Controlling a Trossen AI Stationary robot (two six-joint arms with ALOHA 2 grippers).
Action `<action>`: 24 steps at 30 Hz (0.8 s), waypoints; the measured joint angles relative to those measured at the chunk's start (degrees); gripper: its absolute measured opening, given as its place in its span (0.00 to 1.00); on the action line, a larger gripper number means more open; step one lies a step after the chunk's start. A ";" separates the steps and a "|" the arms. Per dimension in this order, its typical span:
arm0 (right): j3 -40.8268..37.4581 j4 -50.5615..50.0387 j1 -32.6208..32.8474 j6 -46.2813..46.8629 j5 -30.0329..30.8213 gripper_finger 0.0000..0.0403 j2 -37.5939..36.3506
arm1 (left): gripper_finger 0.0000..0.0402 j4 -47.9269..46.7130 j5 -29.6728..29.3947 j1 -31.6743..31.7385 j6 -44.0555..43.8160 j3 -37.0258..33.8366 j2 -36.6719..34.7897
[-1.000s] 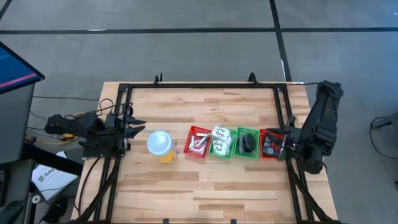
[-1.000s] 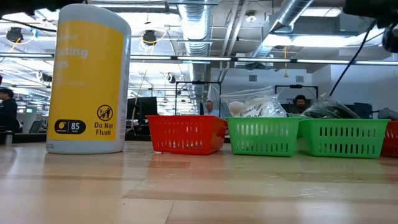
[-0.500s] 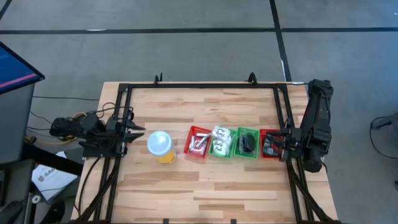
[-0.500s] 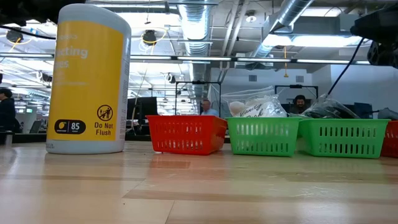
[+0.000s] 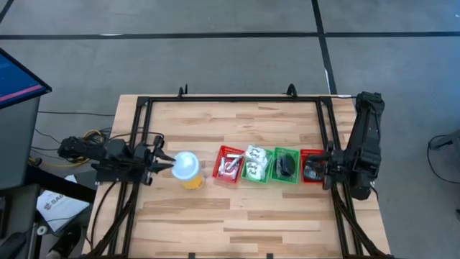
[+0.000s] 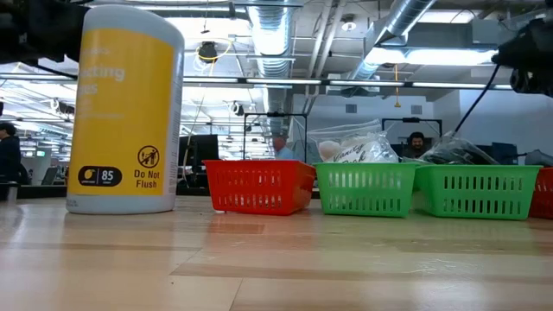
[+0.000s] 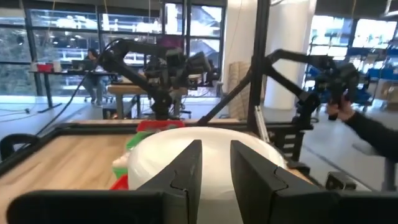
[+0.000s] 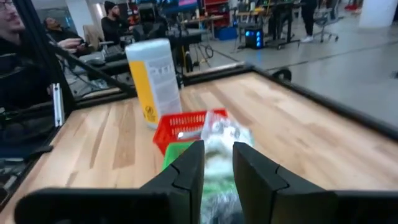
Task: Pick & Place Travel size toiletries
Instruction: Return to Home Position
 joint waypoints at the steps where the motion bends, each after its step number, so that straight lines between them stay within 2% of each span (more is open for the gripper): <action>1: -0.97 0.54 -0.02 1.04 -0.50 0.19 0.00 | 0.19 0.52 0.63 0.00 -0.43 -0.51 0.00; 7: -8.83 4.44 -0.04 4.07 -0.94 0.19 -0.01 | 0.19 3.41 7.72 0.00 -0.13 -1.94 0.04; 20: -8.70 4.05 -0.11 2.93 -0.13 0.19 0.02 | 0.19 5.26 7.02 0.00 3.89 -2.16 0.07; 22: -8.73 4.03 -0.11 2.91 -0.72 0.19 0.02 | 0.19 5.35 9.22 0.01 3.00 -2.16 0.04; 24: -8.76 4.01 -0.11 2.89 -0.99 0.19 0.02 | 0.19 5.49 13.89 0.00 2.34 -2.18 0.04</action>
